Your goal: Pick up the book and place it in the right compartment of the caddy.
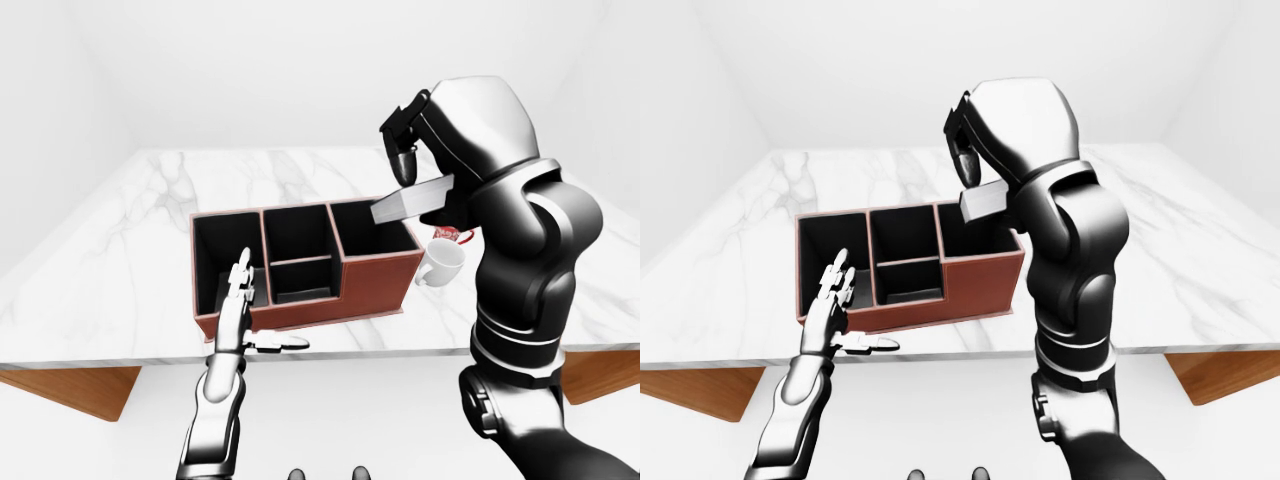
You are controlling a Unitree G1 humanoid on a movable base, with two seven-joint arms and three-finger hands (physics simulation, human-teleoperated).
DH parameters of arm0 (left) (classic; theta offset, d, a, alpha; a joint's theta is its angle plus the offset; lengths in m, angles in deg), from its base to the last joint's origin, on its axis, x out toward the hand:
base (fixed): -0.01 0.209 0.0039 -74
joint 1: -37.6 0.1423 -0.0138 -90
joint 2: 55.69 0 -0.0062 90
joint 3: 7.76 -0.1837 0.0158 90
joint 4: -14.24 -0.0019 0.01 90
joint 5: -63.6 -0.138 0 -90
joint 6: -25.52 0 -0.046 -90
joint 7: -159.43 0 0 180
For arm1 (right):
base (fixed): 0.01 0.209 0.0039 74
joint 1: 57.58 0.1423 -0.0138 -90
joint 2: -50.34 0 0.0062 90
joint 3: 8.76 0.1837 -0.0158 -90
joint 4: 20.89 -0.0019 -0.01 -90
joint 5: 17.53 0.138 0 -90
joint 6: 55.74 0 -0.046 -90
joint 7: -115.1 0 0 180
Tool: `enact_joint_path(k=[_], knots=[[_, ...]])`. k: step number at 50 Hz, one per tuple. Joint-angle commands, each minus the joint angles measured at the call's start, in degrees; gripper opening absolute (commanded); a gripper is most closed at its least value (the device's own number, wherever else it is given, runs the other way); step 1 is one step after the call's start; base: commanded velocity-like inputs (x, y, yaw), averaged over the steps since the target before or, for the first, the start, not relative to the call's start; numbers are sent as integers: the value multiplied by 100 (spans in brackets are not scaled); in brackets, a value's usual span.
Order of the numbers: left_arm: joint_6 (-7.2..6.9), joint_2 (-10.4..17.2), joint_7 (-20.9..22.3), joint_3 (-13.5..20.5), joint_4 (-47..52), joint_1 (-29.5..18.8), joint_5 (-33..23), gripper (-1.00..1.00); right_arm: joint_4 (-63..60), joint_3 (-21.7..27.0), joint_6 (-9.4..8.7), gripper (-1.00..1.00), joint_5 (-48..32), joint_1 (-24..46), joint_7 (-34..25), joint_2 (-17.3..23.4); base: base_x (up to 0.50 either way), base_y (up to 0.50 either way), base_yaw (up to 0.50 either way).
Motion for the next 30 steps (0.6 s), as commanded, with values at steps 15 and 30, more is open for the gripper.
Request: enact_joint_path(k=[15,30], knots=[[172,54,-5,104,-776,-329,23,100,2221,-33,0,-100,534,591,593,95,0,0,0],[172,31,-11,57,-587,-219,-9,100,3614,11,0,-100,888,958,1403,322,0,0,0]])
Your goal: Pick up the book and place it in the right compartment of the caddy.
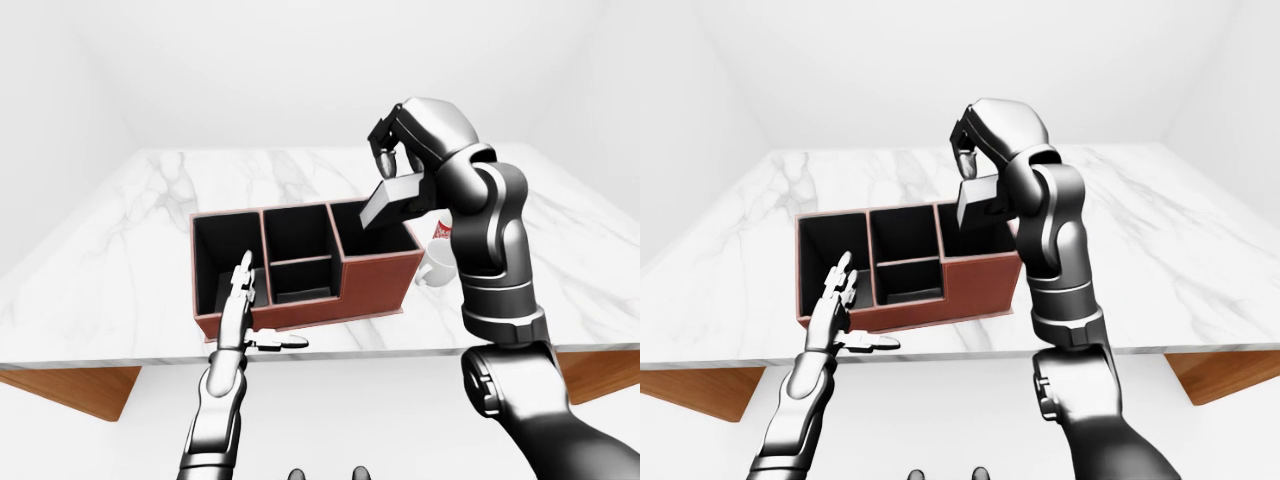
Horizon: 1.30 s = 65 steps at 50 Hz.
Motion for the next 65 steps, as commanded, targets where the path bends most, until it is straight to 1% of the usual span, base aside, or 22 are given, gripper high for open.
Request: enact_joint_path(k=[1,5,6,11,12,19,26,30,32,39,40,46,49,50,52,59,63,65], knots=[[0,-9,-2,-21,64,41,-16,100,1097,54,0,-100,231,387,713,163,0,0,0],[0,-13,5,-32,188,84,-25,100,1527,28,17,-100,296,517,965,182,0,0,0],[0,-17,6,-36,221,97,-27,100,1696,19,85,-100,322,565,1061,185,0,0,0],[0,-23,11,-47,318,136,-36,100,1882,-27,186,-100,346,628,1140,163,0,0,0],[0,-25,8,-49,296,134,-39,100,1874,-61,229,-100,329,602,1136,138,0,0,0],[0,-27,4,-52,294,125,-41,100,1631,-141,229,-100,174,573,946,-44,0,0,0],[0,-26,8,-52,350,137,-41,100,1702,-229,351,-100,53,527,975,-237,0,0,0],[0,-28,5,-53,334,128,-42,100,1904,-236,432,-100,38,590,1065,-269,0,0,0],[0,-26,4,-49,305,115,-41,100,2208,-222,521,-100,56,714,1201,-242,0,0,0],[0,-21,12,-36,298,95,-23,100,3075,-196,724,-100,123,972,1635,-114,0,0,0],[0,-21,12,-35,287,95,-20,100,3337,-191,797,-100,138,1038,1773,-81,0,0,0],[0,-21,8,-27,246,80,-8,100,4398,-190,1000,-100,243,1362,2239,25,0,0,0],[0,-21,10,-28,268,78,-1,100,4853,-230,1000,-100,255,1527,2461,62,0,0,0],[0,-20,8,-25,260,74,1,100,5205,-237,1000,-100,252,1650,2651,103,0,0,0],[0,-21,8,-27,258,76,2,100,5486,-243,1000,-100,273,1753,2768,138,0,0,0],[0,-25,0,-27,235,66,9,100,5881,-257,1000,-100,357,1905,2900,174,0,0,0],[0,-24,2,-28,288,83,18,100,5934,-323,1000,-100,342,1890,2929,96,0,0,0],[-32,-23,4,-30,343,97,18,100,5953,-345,1000,-100,318,1886,2930,69,0,0,0]])
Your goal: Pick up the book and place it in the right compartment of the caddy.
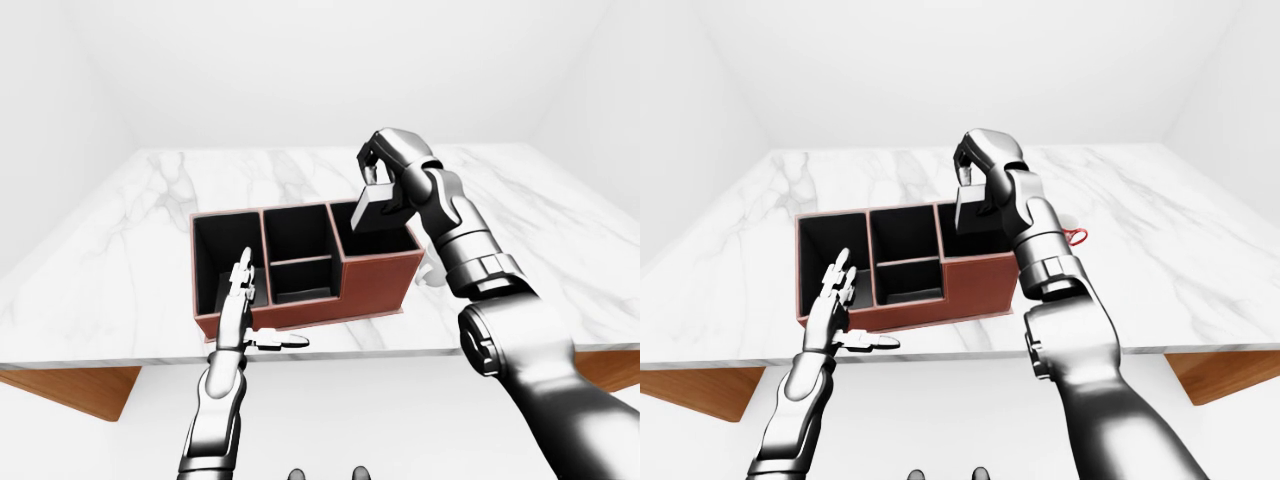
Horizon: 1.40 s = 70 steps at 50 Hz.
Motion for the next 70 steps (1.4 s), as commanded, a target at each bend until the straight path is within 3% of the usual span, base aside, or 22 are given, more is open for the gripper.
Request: enact_joint_path(k=[1,22,24,25,57,70], knots=[[-7,1,-1,2,52,12,14,100,722,-39,0,-100,-64,269,438,-27,0,0,0],[3,5,-2,-4,-17,-4,-16,100,1376,-68,0,-100,-75,449,667,-138,0,0,0],[3,5,-3,-1,-3,-2,-16,100,1350,-65,0,9,-60,450,652,-154,0,0,0],[3,5,0,-4,44,7,-17,100,1340,-57,0,100,-43,460,638,-157,0,0,0],[3,5,1,-11,126,45,-58,100,1008,6,0,98,336,432,518,-113,0,0,0],[3,2,-8,-14,146,52,-75,100,-32,62,0,98,473,-188,280,-124,0,0,0]])
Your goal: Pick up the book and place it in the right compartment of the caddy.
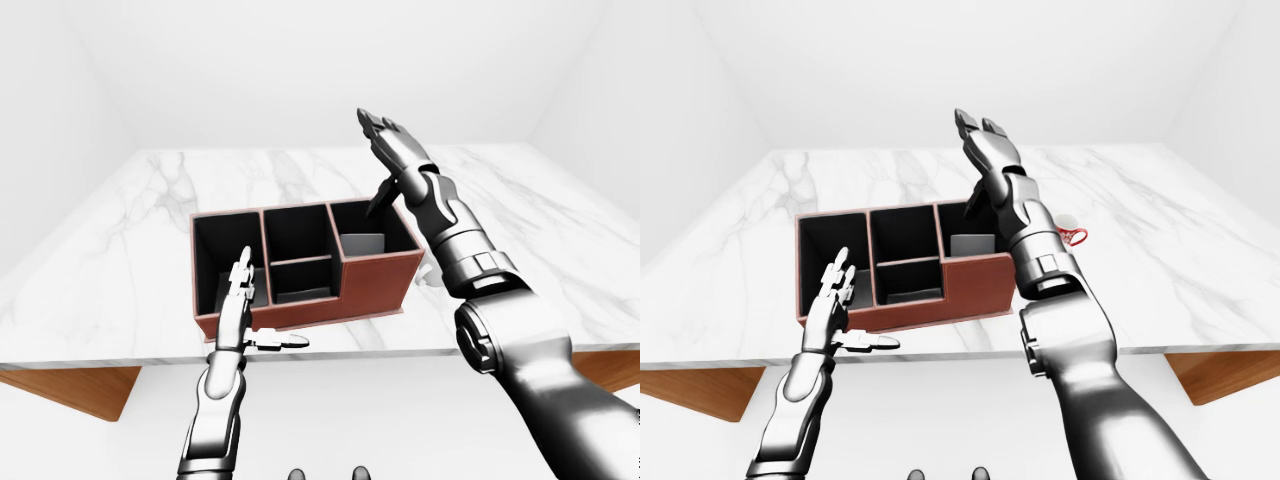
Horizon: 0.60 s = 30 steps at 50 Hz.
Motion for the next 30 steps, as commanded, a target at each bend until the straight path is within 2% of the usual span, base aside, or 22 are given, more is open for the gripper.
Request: enact_joint_path(k=[1,5,8,10,11,14,18,30], knots=[[0,-2,-4,-5,62,20,-15,100,-720,27,0,99,92,-443,-168,-22,0,0,0],[0,-4,-14,-6,10,23,-23,100,-1147,52,-89,98,125,-668,-302,-50,0,0,0],[0,-4,-14,-7,47,27,-25,100,-1728,86,-282,98,156,-948,-521,-63,0,0,0],[0,-3,-14,-5,28,28,-24,100,-1950,105,-345,98,179,-1066,-582,-66,0,0,0],[0,-2,-13,-1,18,24,-21,100,-2279,127,-465,98,196,-1209,-696,-77,0,0,0],[0,-2,-10,0,22,32,-18,100,-2794,148,-650,98,221,-1429,-871,-95,0,0,0],[0,-4,-11,3,68,37,-14,100,-3655,207,-985,98,273,-1756,-1173,-112,0,0,0],[0,-16,-29,-2,81,65,15,100,-6496,434,-1000,99,435,-3069,-1886,-151,0,0,0]])
